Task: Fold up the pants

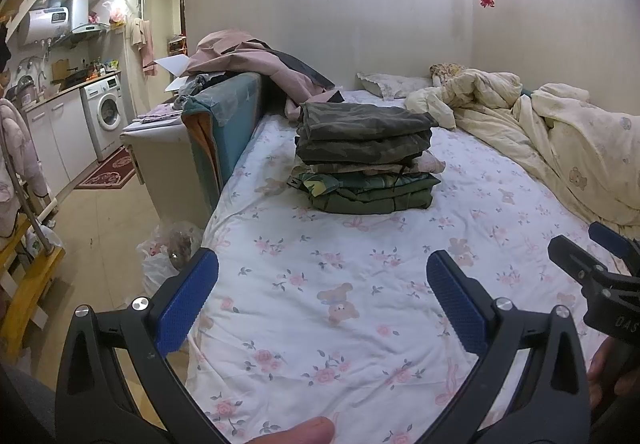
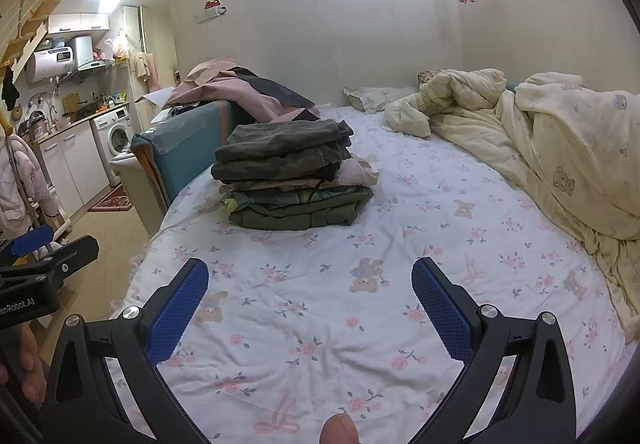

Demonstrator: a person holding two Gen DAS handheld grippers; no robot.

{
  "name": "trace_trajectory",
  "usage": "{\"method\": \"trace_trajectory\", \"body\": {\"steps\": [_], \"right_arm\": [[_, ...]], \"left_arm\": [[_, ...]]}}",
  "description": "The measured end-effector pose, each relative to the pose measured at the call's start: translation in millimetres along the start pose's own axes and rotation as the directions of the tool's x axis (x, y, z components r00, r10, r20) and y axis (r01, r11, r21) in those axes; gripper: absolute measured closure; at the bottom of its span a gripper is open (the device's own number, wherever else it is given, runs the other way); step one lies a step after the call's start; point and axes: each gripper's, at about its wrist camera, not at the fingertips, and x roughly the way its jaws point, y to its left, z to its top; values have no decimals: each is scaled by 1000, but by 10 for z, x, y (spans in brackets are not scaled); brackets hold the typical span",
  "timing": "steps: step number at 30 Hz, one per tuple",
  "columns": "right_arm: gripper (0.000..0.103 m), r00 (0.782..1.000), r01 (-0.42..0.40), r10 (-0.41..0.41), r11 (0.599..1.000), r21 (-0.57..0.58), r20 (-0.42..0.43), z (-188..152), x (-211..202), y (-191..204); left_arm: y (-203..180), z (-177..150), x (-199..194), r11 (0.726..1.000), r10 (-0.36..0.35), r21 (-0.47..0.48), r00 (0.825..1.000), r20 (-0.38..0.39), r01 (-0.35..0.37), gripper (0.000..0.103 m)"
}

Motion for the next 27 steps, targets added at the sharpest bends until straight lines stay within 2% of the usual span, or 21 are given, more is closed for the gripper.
{"method": "trace_trajectory", "body": {"steps": [27], "right_arm": [[0, 1000, -3, 3, 1000, -6, 11, -3, -14, 27]], "left_arm": [[-3, -13, -23, 1000, 0, 1, 1000, 4, 0, 0]]}}
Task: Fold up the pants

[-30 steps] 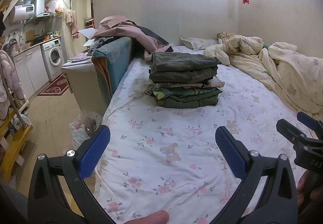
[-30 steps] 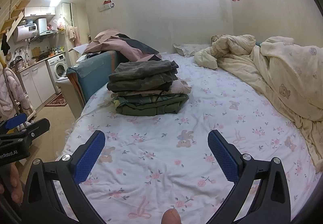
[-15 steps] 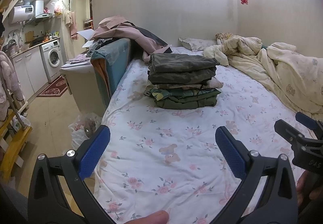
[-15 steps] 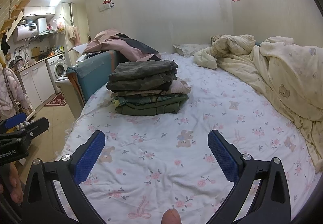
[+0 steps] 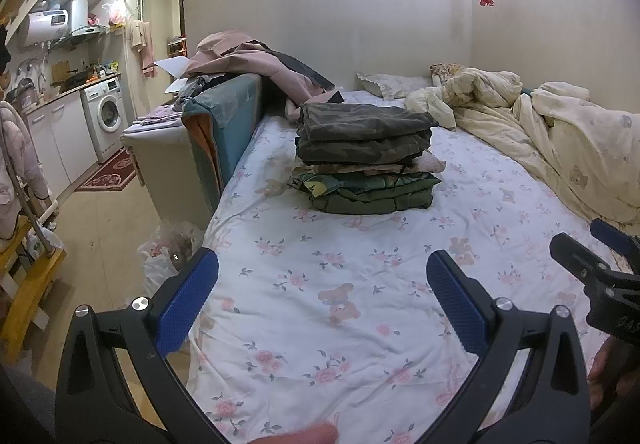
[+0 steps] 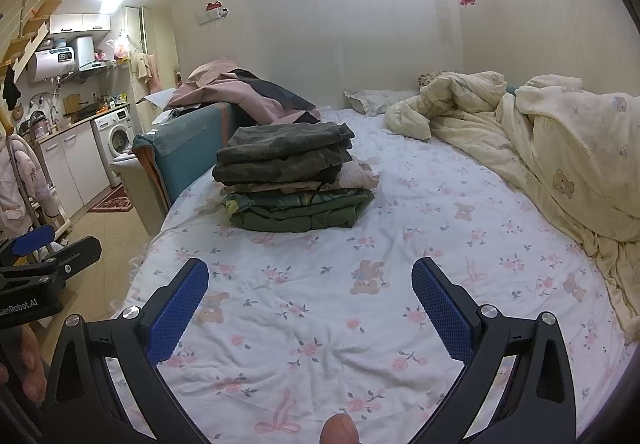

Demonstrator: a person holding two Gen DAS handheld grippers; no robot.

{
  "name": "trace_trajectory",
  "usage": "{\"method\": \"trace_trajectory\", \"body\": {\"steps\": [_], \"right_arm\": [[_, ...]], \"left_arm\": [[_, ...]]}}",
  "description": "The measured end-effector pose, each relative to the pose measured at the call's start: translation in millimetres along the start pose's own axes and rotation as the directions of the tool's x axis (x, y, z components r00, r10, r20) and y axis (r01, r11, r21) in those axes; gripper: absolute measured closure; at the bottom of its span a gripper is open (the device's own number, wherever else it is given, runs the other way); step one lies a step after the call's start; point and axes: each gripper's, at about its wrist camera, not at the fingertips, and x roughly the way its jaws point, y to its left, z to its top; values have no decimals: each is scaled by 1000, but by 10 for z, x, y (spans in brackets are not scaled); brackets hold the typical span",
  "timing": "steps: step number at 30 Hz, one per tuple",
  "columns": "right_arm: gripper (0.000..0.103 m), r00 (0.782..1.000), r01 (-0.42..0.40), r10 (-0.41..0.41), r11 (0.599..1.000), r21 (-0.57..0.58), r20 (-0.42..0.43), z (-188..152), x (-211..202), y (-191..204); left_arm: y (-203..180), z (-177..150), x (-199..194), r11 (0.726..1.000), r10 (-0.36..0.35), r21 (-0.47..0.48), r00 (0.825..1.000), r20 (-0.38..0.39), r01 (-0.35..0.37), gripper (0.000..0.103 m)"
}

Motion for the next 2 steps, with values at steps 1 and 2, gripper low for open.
{"method": "trace_trajectory", "body": {"steps": [1, 2], "right_arm": [[0, 1000, 0, 0, 1000, 1, -1, -3, 5, -1], [0, 1000, 0, 0, 1000, -1, -2, -3, 7, 1]], "left_arm": [[1, -1, -4, 1000, 0, 0, 1000, 2, 0, 0], [1, -3, -8, 1000, 2, 2, 1000, 4, -2, 0]]}}
